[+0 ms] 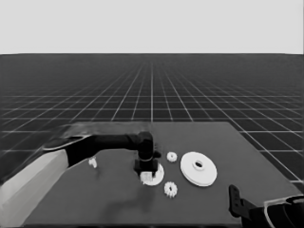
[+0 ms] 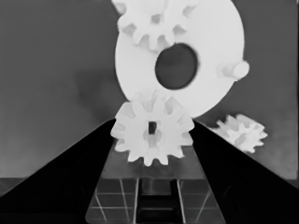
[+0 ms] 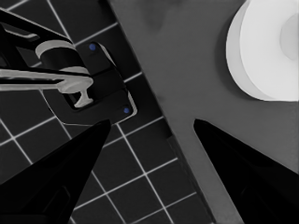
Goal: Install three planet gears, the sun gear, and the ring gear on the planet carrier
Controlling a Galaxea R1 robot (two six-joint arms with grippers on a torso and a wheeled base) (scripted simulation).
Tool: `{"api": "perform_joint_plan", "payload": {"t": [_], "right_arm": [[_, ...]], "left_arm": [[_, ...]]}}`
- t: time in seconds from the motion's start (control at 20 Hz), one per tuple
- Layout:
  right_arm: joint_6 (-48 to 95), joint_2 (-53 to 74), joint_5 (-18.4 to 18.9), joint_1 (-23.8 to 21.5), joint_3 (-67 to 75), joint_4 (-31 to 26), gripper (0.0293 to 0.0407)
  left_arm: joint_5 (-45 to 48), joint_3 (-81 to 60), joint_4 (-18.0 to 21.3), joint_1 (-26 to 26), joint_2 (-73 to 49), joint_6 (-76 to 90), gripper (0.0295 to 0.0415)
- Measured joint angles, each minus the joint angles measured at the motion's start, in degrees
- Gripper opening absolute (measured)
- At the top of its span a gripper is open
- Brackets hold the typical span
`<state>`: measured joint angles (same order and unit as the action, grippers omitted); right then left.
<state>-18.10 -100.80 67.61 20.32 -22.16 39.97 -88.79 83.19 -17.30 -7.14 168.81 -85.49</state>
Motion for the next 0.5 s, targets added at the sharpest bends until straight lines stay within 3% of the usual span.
{"api": "perform_joint_plan", "payload": {"t": [0.15,0.4,0.5], "right_arm": [[0.0,0.0,0.0,0.0,0.0,0.0,0.0385],[0.0,0.0,0.0,0.0,0.0,0.0,0.0385],[0.0,0.0,0.0,0.0,0.0,0.0,0.0385]], "left_arm": [[0.8,2.1,-2.5,-2.6,0.5,1.4,0.0312],[1.0,2.6,-3.1,-3.2,0.6,1.7,0.0312],[1.0,2.6,-3.1,-3.2,0.6,1.8,0.0372]]}}
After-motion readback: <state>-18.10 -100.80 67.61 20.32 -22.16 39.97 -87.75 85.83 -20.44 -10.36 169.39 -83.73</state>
